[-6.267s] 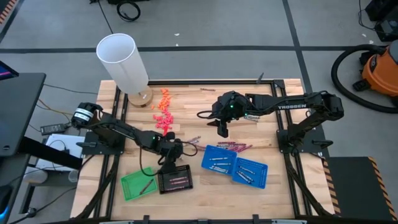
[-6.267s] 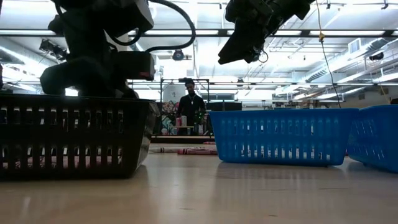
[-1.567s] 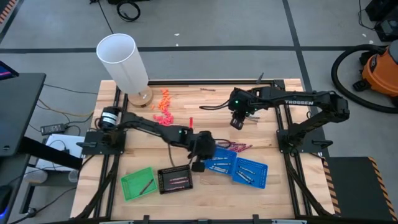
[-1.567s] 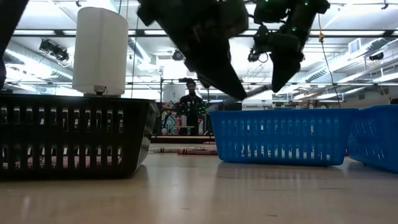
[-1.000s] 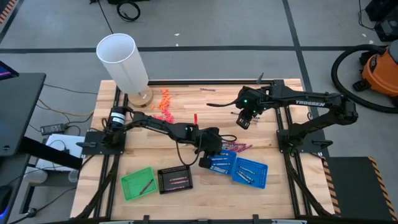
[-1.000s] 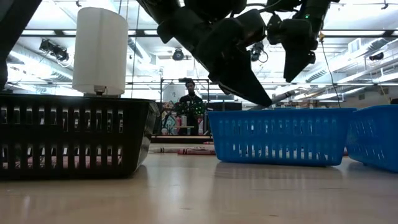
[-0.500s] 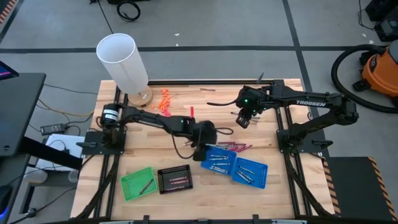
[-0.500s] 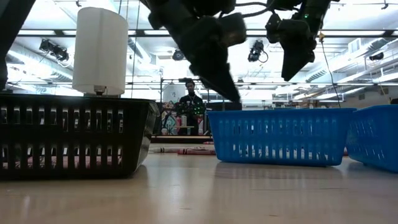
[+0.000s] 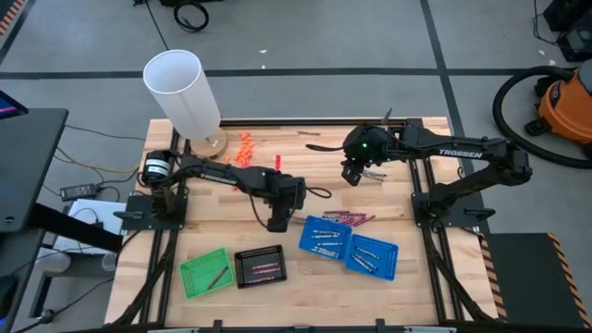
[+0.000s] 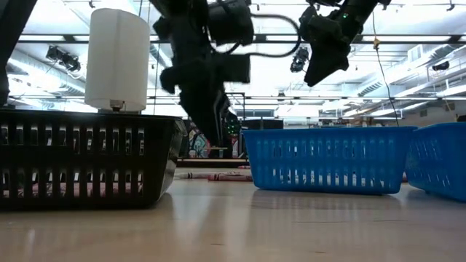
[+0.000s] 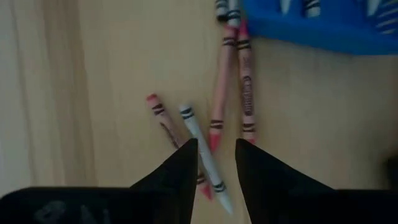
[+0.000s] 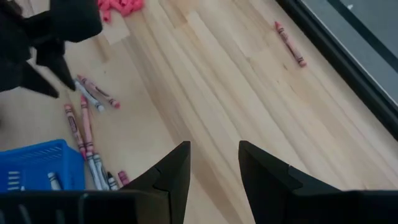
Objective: Sort crayons
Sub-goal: Put the pink crayon into the black bin
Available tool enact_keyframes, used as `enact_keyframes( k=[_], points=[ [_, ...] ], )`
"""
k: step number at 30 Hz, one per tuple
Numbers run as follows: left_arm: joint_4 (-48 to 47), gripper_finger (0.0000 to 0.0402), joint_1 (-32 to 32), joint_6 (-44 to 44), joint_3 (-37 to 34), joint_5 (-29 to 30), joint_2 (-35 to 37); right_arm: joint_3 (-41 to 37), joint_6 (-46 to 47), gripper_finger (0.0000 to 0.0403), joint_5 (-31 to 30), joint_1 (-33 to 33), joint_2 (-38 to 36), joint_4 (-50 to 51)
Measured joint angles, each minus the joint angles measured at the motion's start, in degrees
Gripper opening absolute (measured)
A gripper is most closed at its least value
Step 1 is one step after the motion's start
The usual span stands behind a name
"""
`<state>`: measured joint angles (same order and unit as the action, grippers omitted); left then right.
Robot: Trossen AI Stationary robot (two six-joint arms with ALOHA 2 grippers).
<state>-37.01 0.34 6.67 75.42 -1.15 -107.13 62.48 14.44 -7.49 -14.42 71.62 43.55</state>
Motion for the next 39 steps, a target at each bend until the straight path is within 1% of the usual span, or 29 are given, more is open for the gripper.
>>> enact_keyframes(
  k=[6, 12, 19, 23, 28, 33, 39],
  points=[
    [6.05, 0.0116, 2.57, -1.32, -2.83, 0.07, 0.02, 0.00, 0.58, 0.0144, 0.94, 0.16, 0.63, 0.00],
    [8.78, 0.0116, 4.57, -1.56, -2.90, 0.26, -0.72, 0.00, 1.01, 0.0144, 1.16, 0.76, 0.65, 0.00],
    [12.45, 0.0116, 4.96, -5.13, -2.91, 0.24, -3.87, 0.00, 1.03, 0.0144, 1.14, 0.75, 0.65, -0.20],
    [15.17, 0.0116, 4.96, -7.32, -2.91, 0.39, -3.98, 0.00, 0.98, 0.0144, 1.14, 0.78, 0.65, -0.26],
    [15.69, 0.0116, 4.98, -7.44, -2.90, 1.73, -4.10, 0.00, 1.00, 0.0144, 1.14, 0.78, 0.65, -0.35],
    [16.78, 0.0116, 4.96, -7.83, -2.85, 1.73, -6.66, 0.00, 1.05, 0.0144, 1.14, 0.75, 0.65, -0.66],
    [15.30, 0.0116, 4.96, -10.11, -2.79, 1.78, -7.30, 0.00, 1.27, 0.0144, 1.16, 0.84, 0.65, -0.70]
  ],
)
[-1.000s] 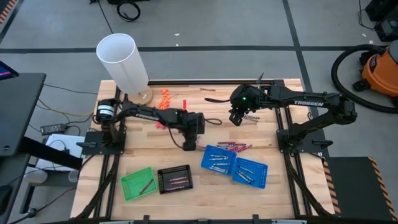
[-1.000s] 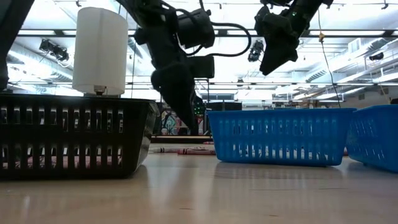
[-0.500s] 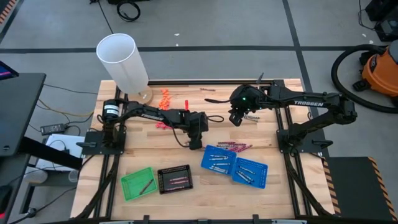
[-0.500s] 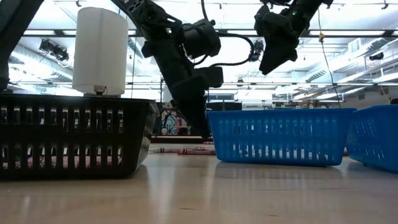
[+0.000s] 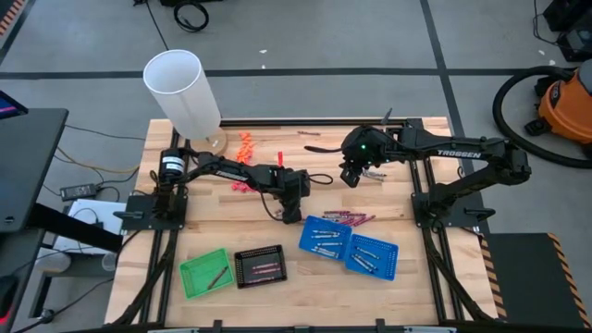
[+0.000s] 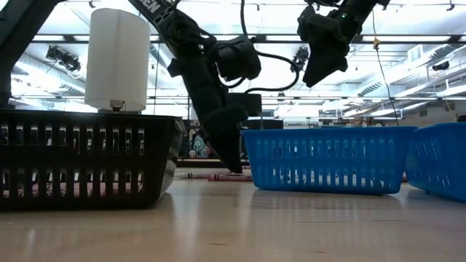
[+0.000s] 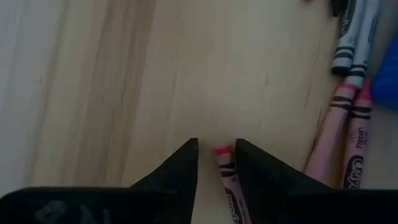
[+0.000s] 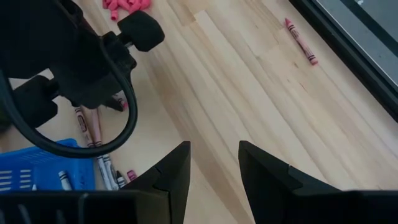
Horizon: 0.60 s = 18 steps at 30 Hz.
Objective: Sort crayons
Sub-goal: Put the pink crayon into the black bin
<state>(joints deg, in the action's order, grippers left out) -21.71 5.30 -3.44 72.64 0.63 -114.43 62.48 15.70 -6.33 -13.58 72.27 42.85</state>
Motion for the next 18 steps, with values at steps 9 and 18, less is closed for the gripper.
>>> enact_keyframes(
  k=[9, 18],
  points=[
    [-2.12, 0.0067, 0.02, -0.24, 0.09, 0.21, 0.07, 0.00, 0.20, 0.0144, 0.00, 0.02, 0.00, -0.42],
    [-2.75, 0.0011, 0.07, -1.55, 0.26, 0.19, 0.28, 0.00, 0.20, 0.0144, 0.00, 0.02, 0.00, -0.44]
  ],
)
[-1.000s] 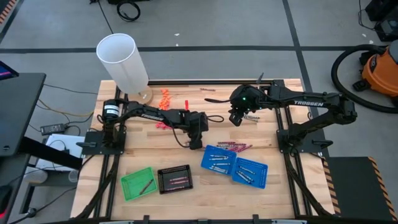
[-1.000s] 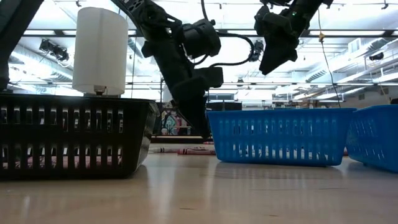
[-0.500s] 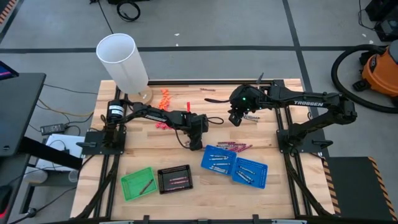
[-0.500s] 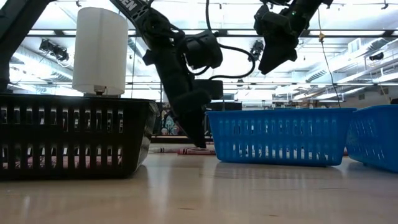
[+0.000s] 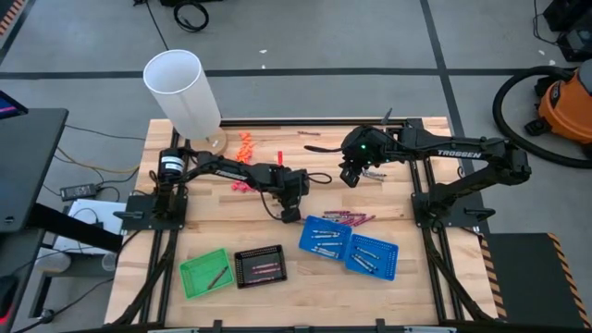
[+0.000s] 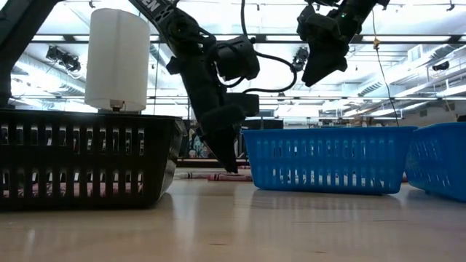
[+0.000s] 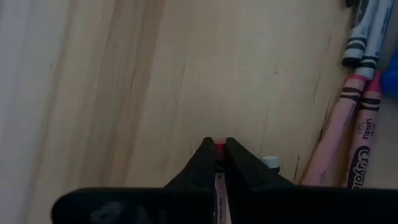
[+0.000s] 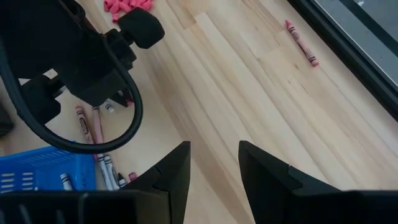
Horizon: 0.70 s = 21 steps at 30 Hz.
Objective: Sort crayons
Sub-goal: Put the pink crayon into the black bin
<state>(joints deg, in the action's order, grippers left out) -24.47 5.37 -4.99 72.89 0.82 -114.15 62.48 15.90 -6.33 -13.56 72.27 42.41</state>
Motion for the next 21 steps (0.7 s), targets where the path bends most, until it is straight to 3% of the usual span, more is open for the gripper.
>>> enact_keyframes(
  k=[5, 11, 16, 21],
  points=[
    [-3.23, 0.0011, -0.43, -1.88, 0.66, -0.70, 3.03, 0.00, -1.14, 0.0144, 0.00, 0.00, 0.00, 0.02],
    [-6.03, 0.0011, -2.97, -4.60, 0.91, -7.88, 11.57, 0.00, -3.60, 0.0144, -0.43, -0.46, 0.00, -0.30],
    [-6.63, 0.0013, -7.16, -6.09, 0.31, -17.06, 16.25, 0.00, -5.96, 0.0144, -1.32, -1.65, 0.00, -2.74],
    [-2.63, 0.0018, -13.97, -12.70, -2.43, -18.59, 16.72, 0.00, -9.40, 0.0144, -1.25, -3.17, 0.00, -7.65]
  ],
)
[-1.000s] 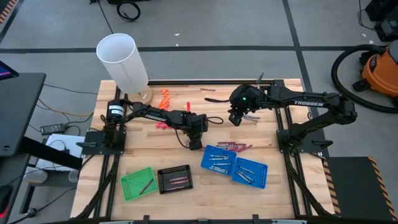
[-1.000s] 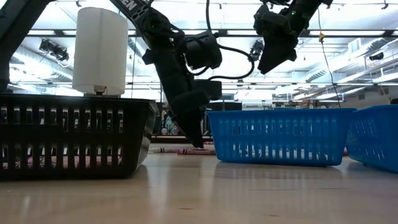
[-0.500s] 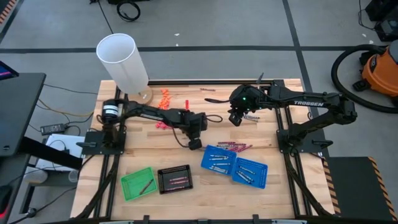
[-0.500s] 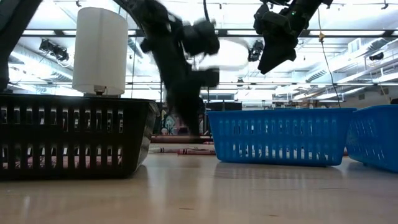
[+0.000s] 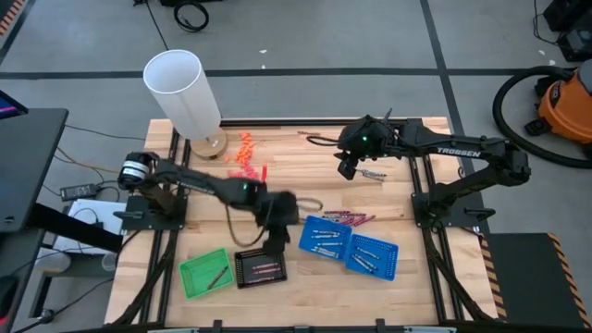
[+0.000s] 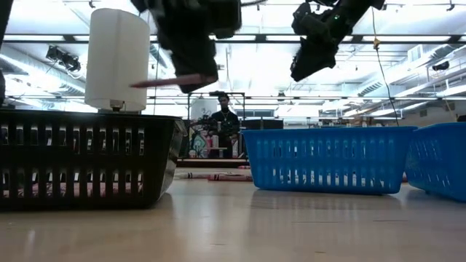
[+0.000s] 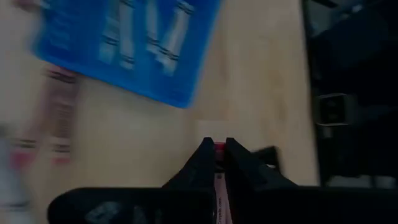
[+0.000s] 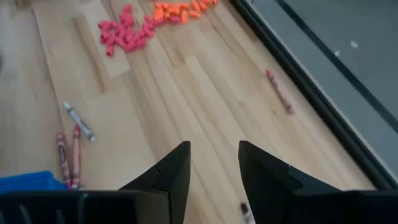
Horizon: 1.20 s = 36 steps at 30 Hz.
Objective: Sort crayons
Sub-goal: Put the pink crayon into the black bin, then put the black crayon into the right blue bin
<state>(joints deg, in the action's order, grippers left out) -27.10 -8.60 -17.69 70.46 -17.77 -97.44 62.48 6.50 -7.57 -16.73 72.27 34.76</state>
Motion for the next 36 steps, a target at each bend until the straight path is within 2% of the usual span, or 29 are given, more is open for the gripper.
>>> enact_keyframes(
  k=[2, 6, 11, 19, 22, 26, 32, 36],
  points=[
    [2.71, 0.0018, -2.41, -3.85, -1.48, 0.49, 0.01, 0.00, -0.80, 0.0144, 0.27, -0.46, 0.00, -1.11],
    [8.49, 0.0019, -6.22, -10.45, -3.37, 5.92, 0.01, 0.00, -2.66, 0.0144, 0.52, -1.26, 0.00, -2.27],
    [10.02, 0.0020, -9.79, -14.79, -5.76, 11.48, 0.01, 0.00, -4.68, 0.0144, 1.12, -1.86, 0.00, -2.40],
    [10.00, 0.0020, -14.68, -22.58, -11.93, 12.12, 0.01, 0.00, -6.15, 0.0144, 1.95, -1.89, 0.44, -0.69],
    [11.47, 0.0025, -16.05, -25.09, -13.70, 12.14, 0.01, -0.77, -7.50, 0.0144, 5.91, -3.08, 1.89, 0.29],
    [13.21, 0.0061, -16.79, -27.56, -14.76, 13.53, 0.01, -3.85, -7.69, 0.0144, 10.32, -5.24, 5.47, 1.80],
    [13.14, 0.0138, -16.24, -28.08, -14.57, 14.50, 0.01, -7.24, -12.11, 0.0144, 10.62, -8.74, 12.78, 2.66],
    [13.33, 0.0157, -16.29, -28.26, -13.29, 14.55, 0.01, -7.26, -14.86, 0.0149, 13.31, -12.09, 16.77, 3.11]
  ],
)
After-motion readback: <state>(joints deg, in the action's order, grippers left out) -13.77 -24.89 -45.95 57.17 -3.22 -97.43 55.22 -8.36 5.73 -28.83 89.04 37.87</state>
